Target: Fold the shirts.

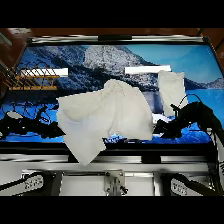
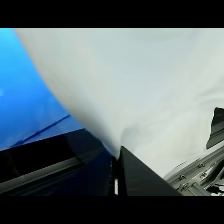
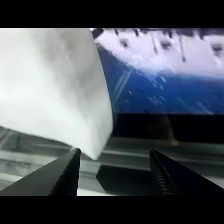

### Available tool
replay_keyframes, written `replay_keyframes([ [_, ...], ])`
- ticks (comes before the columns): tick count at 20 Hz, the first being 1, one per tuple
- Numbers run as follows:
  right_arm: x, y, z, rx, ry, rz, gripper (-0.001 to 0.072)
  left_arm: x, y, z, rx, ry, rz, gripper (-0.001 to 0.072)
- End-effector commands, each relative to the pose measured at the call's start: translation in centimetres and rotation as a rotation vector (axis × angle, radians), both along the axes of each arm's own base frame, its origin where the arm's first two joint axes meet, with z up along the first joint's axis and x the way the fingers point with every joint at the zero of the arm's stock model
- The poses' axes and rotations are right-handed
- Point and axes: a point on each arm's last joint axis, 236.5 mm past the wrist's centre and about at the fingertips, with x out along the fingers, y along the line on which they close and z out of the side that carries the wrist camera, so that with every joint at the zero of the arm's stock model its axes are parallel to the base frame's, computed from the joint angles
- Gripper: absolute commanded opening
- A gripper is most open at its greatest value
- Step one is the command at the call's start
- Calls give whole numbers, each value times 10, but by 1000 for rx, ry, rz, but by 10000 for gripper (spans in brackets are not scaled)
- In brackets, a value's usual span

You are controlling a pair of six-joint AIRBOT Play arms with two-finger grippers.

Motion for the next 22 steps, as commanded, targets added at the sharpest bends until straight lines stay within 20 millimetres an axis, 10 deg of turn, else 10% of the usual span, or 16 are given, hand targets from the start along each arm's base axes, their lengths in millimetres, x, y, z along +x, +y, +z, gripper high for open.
replay_keyframes([
  [1,-4,19,-13,59,-11,-45,550,8,-3,11,-21,-27,4,38],
  [7,-1,52,-21,70,-66,3,547,9,-4,12,-25,-28,5,38],
  [10,-5,62,-16,72,-55,40,80,19,2,25,-2,-89,6,37],
  [12,15,65,14,96,-161,112,79,47,13,67,41,-228,13,37],
  [14,59,71,94,113,-458,243,79,85,25,155,139,-528,-29,36],
  [17,117,52,309,-67,-1133,286,79,100,25,391,390,-1259,-51,37],
  [20,62,18,550,-295,-1784,151,79,-4,25,629,570,-1918,264,37],
  [22,-2,14,626,-311,-1976,94,79,-90,8,702,543,-2150,395,37],
])
